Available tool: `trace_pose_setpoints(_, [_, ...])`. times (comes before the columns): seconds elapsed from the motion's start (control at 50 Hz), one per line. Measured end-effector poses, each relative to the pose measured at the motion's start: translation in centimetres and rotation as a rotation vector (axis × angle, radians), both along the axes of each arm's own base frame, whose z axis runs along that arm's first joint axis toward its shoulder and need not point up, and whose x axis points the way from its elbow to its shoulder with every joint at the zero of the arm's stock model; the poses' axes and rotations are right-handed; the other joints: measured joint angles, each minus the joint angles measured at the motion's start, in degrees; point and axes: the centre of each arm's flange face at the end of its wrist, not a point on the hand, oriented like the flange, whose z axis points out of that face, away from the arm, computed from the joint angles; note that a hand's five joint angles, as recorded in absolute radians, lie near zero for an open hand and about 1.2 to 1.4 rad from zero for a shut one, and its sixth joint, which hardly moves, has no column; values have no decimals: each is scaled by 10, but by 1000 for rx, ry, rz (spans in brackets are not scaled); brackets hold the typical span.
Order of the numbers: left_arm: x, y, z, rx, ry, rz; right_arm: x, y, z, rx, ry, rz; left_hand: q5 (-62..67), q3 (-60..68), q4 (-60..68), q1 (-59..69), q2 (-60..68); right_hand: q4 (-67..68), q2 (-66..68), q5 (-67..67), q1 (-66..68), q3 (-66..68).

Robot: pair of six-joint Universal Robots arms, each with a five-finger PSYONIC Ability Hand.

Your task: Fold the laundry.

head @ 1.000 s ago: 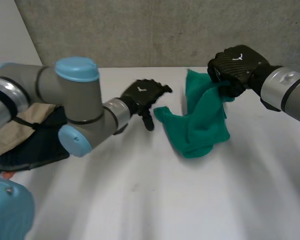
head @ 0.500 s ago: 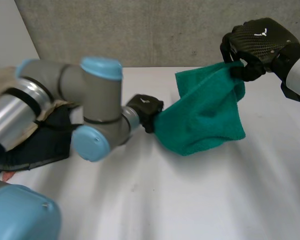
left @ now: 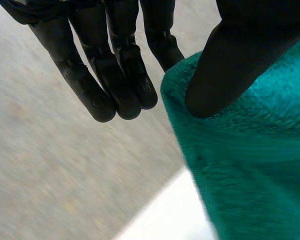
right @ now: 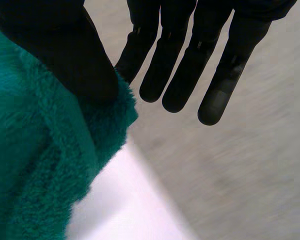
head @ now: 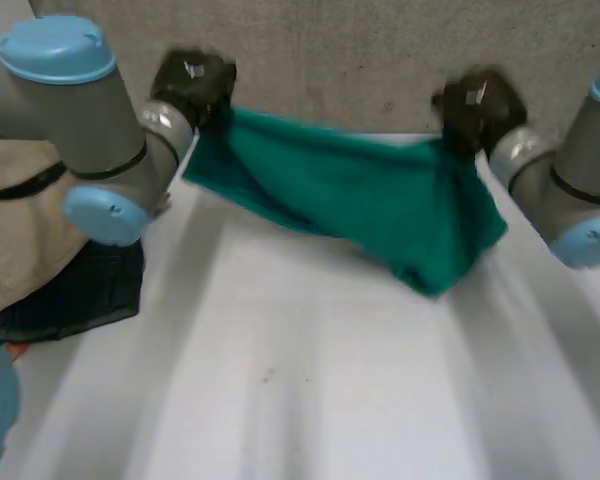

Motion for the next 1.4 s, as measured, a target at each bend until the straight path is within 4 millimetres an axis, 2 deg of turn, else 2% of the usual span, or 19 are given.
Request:
trace_pose_setpoints(0.06, [-2,-10,37,-163,98,13,6,-15,40,-210,-136,-42,0,0,0,0,0,0,0,0,0,0])
trace_pose_setpoints(0.1, [-1,-10,66,-270,169,16,7,-17,64,-323,-214,-61,0,0,0,0,0,0,0,3,0,0])
trace_pose_setpoints(0.14, [2,-5,101,-388,252,15,7,-14,97,-470,-321,-77,0,0,0,0,0,0,0,12,0,0])
trace_pose_setpoints(0.22, [10,8,138,-504,341,8,5,0,127,-589,-410,-73,0,0,0,0,0,0,0,14,0,0])
trace_pose_setpoints(0.28, [15,13,141,-499,346,4,5,9,129,-582,-408,-55,0,0,0,0,0,0,0,15,0,0])
trace_pose_setpoints(0.34, [18,16,128,-437,317,0,6,17,116,-514,-369,-26,0,0,0,0,0,0,0,15,0,0])
trace_pose_setpoints(0.46, [27,28,62,-194,188,-6,8,31,57,-242,-249,49,0,0,0,0,0,-2,-1,13,0,-1])
trace_pose_setpoints(0.48, [29,33,45,-140,157,-10,8,35,39,-163,-222,65,0,0,0,0,0,-29,-20,-15,-6,-25])
trace_pose_setpoints(0.52, [31,40,24,-73,115,-19,7,38,25,-101,-203,75,0,0,0,0,0,-75,-70,-62,-37,-71])
trace_pose_setpoints(0.56, [34,50,-1,-5,62,-38,5,44,-5,27,-166,91,0,0,0,0,1,-244,-246,-236,-200,-248])
trace_pose_setpoints(0.64, [39,69,-30,64,-26,-87,2,42,-33,138,-137,100,0,0,0,0,1,-426,-415,-425,-370,-418])
trace_pose_setpoints(0.68, [40,79,-38,76,-68,-116,2,36,-38,155,-131,107,0,0,0,0,1,-467,-445,-467,-405,-452])
trace_pose_setpoints(0.82, [44,111,-45,71,-170,-175,10,13,-39,144,-119,166,0,0,0,0,1,-513,-497,-522,-449,-515])
trace_pose_setpoints(0.9, [46,132,-40,48,-224,-195,22,3,-45,165,-91,227,0,0,0,0,1,-513,-497,-526,-449,-515])
trace_pose_setpoints(0.98, [48,155,-30,17,-264,-221,39,1,-57,191,-46,287,0,0,0,0,1,-513,-497,-526,-449,-515])
trace_pose_setpoints(1.14, [46,198,-20,-5,-314,-297,75,13,-72,130,44,406,0,0,0,0,1,-513,-497,-526,-449,-515])
trace_pose_setpoints(1.22, [45,221,-18,3,-334,-341,100,28,-81,63,99,483,0,0,0,0,1,-513,-497,-525,-449,-515])
trace_pose_setpoints(1.34, [48,237,-14,-1,-342,-351,129,49,-110,-6,203,569,0,0,0,0,1,-512,-496,-516,-449,-512])
trace_pose_setpoints(1.4, [50,238,-13,-2,-341,-342,136,53,-125,-33,258,586,0,0,0,0,1,-488,-478,-472,-430,-481])
